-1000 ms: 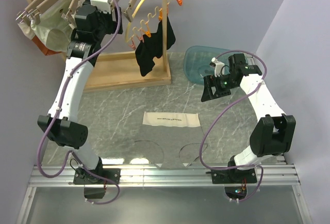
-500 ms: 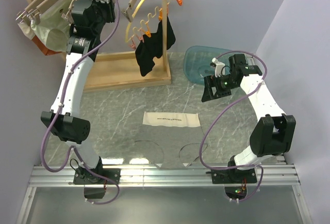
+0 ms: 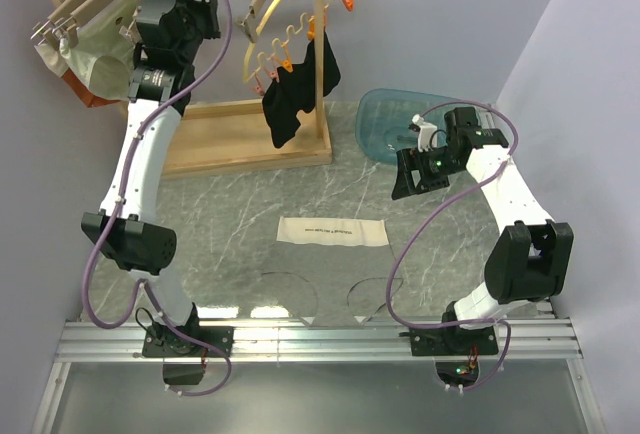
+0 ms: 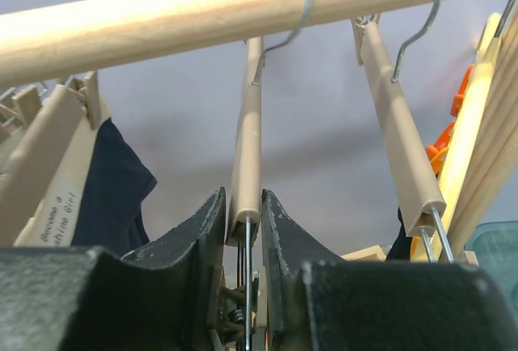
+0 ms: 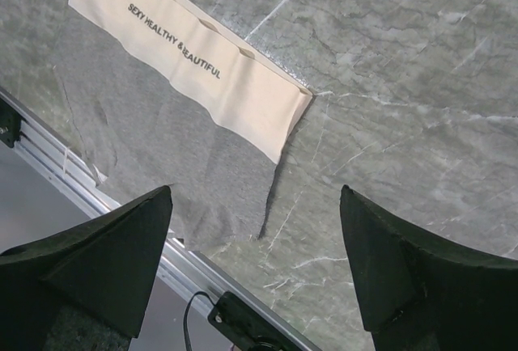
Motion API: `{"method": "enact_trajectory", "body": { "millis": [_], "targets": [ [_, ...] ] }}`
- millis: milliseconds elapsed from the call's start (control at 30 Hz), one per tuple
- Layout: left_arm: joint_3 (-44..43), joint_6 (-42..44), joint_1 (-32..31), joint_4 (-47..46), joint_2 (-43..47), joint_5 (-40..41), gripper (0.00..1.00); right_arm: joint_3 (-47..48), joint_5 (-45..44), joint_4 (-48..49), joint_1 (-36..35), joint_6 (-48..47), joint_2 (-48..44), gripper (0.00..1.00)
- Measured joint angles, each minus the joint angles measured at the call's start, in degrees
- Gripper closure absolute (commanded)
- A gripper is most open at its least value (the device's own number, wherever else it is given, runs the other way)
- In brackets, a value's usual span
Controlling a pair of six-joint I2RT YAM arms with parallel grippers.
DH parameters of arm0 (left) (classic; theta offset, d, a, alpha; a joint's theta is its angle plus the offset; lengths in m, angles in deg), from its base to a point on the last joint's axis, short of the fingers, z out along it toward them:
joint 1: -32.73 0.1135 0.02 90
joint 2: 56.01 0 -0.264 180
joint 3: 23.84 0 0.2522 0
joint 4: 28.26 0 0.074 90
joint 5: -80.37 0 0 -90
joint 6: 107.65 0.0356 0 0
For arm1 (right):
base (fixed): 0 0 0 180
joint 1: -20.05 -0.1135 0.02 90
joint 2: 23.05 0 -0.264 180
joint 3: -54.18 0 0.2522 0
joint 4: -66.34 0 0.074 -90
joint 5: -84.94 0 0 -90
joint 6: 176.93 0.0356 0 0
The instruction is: Clip the underwear to the hanger
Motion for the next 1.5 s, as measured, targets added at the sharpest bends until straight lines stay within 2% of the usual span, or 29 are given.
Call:
{"method": "enact_trajectory", "body": {
  "millis": [400,600,900,1067,1233,1333,1500],
  "targets": [
    [0.0,-1.6,0.5,0.5,5.7,-1.7,1.0,-0.7,1.0,0.3,0.0,0.2,0.0,0.09],
    [3.1,-2.2,1.0,0.2,9.7,-2.5,1.0,-1.0,1.1,0.3,0.0,0.0,0.0,0.09],
    [22.1,-4.2,2.4,2.3,21.7,-2.5,1.0,-0.8,1.1,-0.5,0.0,-1.4,0.0,0.09],
    [32.4,-6.6,3.2,7.1,29.1,-2.5,1.0,2.0,1.2,-1.6,0.0,-2.9,0.0,0.09],
    [37.7,-12.0,3.9,13.9,35.7,-4.7,1.0,6.2,1.4,-0.9,-1.2,-3.1,0.0,0.09],
    [42.8,-16.5,4.2,16.4,41.1,-7.9,1.0,8.1,0.5,1.7,-4.5,-2.4,-0.1,0.07],
    [54.1,-25.5,4.2,16.8,50.7,-17.9,1.0,6.1,-3.2,12.3,-15.4,-2.1,-3.0,0.04]
  ]
}}
